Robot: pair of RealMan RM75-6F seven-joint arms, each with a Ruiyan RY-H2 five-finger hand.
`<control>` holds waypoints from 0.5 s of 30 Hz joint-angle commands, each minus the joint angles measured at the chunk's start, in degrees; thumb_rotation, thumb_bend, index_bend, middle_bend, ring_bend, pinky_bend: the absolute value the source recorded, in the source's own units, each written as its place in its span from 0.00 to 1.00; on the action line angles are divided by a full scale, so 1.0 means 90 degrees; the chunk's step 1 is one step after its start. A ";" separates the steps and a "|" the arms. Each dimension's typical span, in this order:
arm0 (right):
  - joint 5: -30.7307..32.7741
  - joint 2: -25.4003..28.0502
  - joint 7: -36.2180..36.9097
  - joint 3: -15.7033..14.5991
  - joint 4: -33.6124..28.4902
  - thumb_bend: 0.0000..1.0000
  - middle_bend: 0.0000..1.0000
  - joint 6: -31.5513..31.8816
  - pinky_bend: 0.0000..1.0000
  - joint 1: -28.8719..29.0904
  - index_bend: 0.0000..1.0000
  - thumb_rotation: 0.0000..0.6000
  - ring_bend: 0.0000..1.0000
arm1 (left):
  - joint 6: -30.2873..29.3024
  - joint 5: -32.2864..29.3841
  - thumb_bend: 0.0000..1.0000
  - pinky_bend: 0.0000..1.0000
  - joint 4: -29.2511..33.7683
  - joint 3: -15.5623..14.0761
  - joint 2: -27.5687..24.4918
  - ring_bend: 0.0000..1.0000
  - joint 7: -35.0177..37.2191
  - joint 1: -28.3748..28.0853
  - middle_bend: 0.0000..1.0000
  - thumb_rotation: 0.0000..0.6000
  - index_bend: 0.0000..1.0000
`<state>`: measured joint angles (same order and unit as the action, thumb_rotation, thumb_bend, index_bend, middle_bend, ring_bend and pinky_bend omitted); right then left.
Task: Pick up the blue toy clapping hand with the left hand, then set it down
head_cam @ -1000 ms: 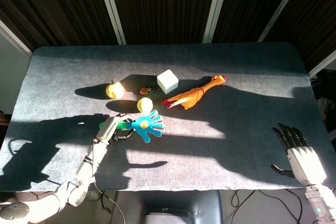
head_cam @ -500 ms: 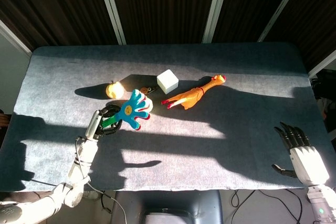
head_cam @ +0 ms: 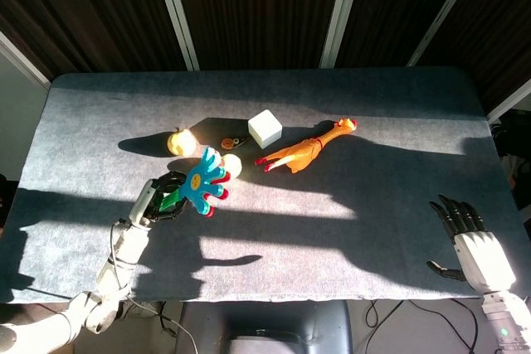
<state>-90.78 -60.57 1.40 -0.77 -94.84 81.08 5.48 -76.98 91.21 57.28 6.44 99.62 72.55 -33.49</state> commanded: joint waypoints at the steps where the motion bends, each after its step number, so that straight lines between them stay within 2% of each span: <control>1: -0.0015 0.0008 0.0030 -0.0007 0.0003 0.19 0.00 -0.0007 0.00 0.0008 0.00 1.00 0.00 | 0.0754 0.0312 0.58 0.77 -0.0990 -0.0635 0.0200 0.70 -0.1902 -0.0163 0.79 1.00 0.81; 5: 0.0062 -0.0023 -0.0038 0.0067 0.0039 0.19 0.00 0.0092 0.00 -0.0020 0.00 1.00 0.00 | 0.0657 0.0021 0.58 0.77 -0.0638 -0.0326 0.0013 0.70 -0.1367 -0.0188 0.79 1.00 0.81; 8: 0.0138 -0.0075 -0.0094 0.0148 0.0059 0.19 0.00 0.0228 0.00 -0.0065 0.00 1.00 0.00 | 0.0385 -0.0386 0.60 0.76 -0.0054 0.0221 -0.0163 0.70 -0.0555 -0.0182 0.80 1.00 0.81; 12: 0.0098 -0.0042 -0.0041 0.0133 0.0028 0.19 0.00 0.0269 0.00 -0.0088 0.00 1.00 0.00 | 0.0177 -0.1040 0.61 0.76 0.1357 0.1128 -0.0693 0.70 0.1386 -0.0089 0.80 1.00 0.81; 15: 0.0087 -0.0028 0.0007 0.0148 0.0032 0.19 0.00 0.0333 0.00 -0.0111 0.00 1.00 0.00 | -0.0023 -0.1203 0.61 0.74 0.2022 0.1499 -0.1110 0.69 0.2157 0.0091 0.80 1.00 0.81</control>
<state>-89.99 -60.86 1.37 0.49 -94.57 83.89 4.57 -74.46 85.86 63.46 11.87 95.71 76.07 -34.18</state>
